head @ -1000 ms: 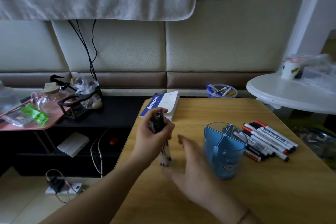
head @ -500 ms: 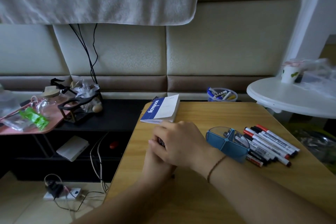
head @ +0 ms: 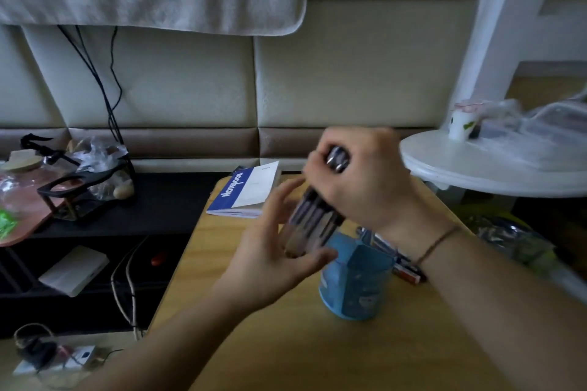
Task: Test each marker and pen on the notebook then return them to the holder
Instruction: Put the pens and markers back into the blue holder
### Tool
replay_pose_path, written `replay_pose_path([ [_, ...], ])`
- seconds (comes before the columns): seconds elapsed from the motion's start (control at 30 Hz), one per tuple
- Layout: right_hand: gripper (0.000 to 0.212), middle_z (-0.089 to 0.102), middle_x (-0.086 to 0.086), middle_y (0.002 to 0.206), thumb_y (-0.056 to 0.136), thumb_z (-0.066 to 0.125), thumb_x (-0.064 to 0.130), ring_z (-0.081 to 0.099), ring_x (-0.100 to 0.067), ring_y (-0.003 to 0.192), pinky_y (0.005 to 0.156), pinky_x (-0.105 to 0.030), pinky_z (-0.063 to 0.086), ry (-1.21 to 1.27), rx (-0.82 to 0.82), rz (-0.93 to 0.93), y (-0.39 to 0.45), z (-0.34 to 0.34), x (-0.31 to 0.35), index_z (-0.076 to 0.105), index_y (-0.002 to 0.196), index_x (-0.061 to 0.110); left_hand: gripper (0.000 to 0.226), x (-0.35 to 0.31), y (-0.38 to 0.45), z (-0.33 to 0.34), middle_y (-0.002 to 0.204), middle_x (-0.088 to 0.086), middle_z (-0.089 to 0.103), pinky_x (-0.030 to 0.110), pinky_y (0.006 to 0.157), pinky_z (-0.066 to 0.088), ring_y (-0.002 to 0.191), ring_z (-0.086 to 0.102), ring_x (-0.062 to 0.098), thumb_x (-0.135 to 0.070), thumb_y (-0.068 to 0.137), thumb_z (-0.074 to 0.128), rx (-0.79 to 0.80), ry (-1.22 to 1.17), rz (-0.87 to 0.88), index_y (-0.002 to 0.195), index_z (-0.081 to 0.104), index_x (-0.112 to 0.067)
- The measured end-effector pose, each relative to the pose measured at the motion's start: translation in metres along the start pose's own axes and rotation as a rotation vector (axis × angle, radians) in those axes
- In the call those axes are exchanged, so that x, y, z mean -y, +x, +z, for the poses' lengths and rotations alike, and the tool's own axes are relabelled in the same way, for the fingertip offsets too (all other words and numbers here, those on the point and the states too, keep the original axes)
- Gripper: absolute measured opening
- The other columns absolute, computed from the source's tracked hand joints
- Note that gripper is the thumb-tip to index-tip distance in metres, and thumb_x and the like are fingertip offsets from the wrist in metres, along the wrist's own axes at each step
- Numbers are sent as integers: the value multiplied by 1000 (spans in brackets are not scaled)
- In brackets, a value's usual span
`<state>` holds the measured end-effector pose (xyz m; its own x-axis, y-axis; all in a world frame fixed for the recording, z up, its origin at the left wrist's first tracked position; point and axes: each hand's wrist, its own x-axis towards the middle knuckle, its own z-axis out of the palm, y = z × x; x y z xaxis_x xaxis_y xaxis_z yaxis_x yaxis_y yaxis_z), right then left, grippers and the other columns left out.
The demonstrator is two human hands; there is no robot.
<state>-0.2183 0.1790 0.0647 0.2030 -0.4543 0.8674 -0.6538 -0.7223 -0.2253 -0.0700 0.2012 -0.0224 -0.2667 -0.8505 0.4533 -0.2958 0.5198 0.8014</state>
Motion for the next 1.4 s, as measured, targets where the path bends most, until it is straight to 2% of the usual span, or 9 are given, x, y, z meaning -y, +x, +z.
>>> replay_pose_path([
  [0.13, 22, 54, -10, 48, 72, 61, 19, 47, -21, 49, 50, -25, 35, -124, -82, 166, 7, -55, -54, 60, 54, 6, 99, 13, 8, 26, 140, -30, 40, 35, 108, 41, 130, 42, -4, -69, 62, 75, 116, 16, -29, 144, 24, -47],
  [0.27, 20, 54, -7, 50, 72, 58, 20, 50, -22, 56, 47, -21, 32, -127, -94, 285, -13, -70, -89, 60, 54, 11, 96, 24, 10, 48, 144, -32, 32, 28, 105, 40, 131, 39, -6, -76, 58, 70, 148, 26, -38, 140, 27, -52],
  [0.47, 20, 53, -4, 50, 76, 60, 14, 49, -19, 53, 47, -16, 32, -108, -185, 238, -33, -66, -108, 59, 56, 11, 84, 28, 14, 57, 136, -36, 34, 28, 102, 47, 127, 41, -5, -71, 61, 72, 161, 86, -1, 134, 36, -52],
  [0.6, 21, 54, -11, 50, 81, 59, 9, 47, -20, 48, 46, -34, 37, -64, -319, 214, -35, -69, -115, 60, 60, 9, 85, 31, 16, 56, 135, -33, 37, 21, 100, 45, 126, 43, -5, -70, 63, 71, 169, 88, 4, 137, 37, -47],
  [0.67, 21, 54, -9, 51, 81, 59, 7, 47, -18, 49, 47, -31, 38, -69, -340, 139, -35, -68, -116, 61, 61, 7, 86, 33, 16, 55, 136, -32, 38, 15, 97, 43, 126, 43, -6, -69, 64, 71, 178, 84, 10, 139, 36, -44],
  [0.77, 24, 52, -1, 55, 81, 61, 6, 44, -10, 51, 54, -13, 36, -93, -252, -64, -39, -67, -114, 60, 58, 2, 89, 34, 18, 53, 137, -32, 35, 19, 98, 46, 127, 42, -6, -69, 64, 72, 195, 98, 11, 141, 35, -43],
  [0.9, 25, 52, -1, 56, 82, 60, 9, 44, -9, 52, 57, -12, 36, -89, -177, -138, -39, -71, -114, 60, 58, 2, 80, 32, 21, 50, 139, -29, 31, 28, 102, 48, 129, 40, -1, -69, 67, 69, 246, 160, 33, 138, 39, -45],
  [1.1, 28, 57, -10, 55, 82, 59, 10, 53, -25, 48, 49, -35, 43, 35, -35, -178, -35, -74, -117, 58, 56, 0, 69, 29, 23, 49, 144, -26, 32, 34, 103, 46, 132, 35, -1, -75, 77, 53, 279, 398, 154, 136, 44, -40],
  [1.4, 26, 58, -10, 56, 82, 60, 11, 55, -27, 50, 50, -40, 44, 92, 33, -144, -35, -67, -129, 59, 58, 0, 70, 29, 25, 44, 147, -23, 31, 27, 101, 44, 131, 33, 0, -75, 84, 41, 318, 523, 229, 144, 37, -40],
])
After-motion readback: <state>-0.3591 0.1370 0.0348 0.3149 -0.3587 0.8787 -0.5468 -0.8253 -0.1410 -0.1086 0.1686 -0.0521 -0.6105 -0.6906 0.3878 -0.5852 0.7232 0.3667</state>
